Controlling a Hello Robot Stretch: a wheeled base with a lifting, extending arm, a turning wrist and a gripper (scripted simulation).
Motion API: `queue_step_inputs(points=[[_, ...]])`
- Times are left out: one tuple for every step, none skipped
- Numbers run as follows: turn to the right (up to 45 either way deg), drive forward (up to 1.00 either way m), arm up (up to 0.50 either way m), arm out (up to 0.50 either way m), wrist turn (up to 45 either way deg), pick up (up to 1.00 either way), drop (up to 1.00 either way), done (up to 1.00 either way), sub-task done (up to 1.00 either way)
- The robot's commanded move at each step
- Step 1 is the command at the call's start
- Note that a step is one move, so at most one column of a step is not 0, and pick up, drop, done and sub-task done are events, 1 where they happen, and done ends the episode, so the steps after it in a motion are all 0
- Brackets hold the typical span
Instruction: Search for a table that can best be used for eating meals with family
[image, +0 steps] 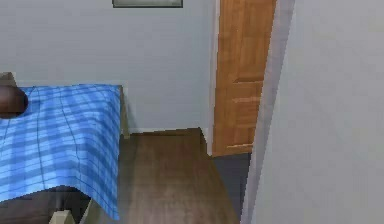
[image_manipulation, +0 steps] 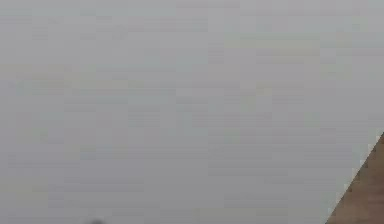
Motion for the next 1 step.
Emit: queue_step_inputs(points=[[-3.0,0.00,0.00,0.00,0.0,0.00,0.00,0.00,0.00]])
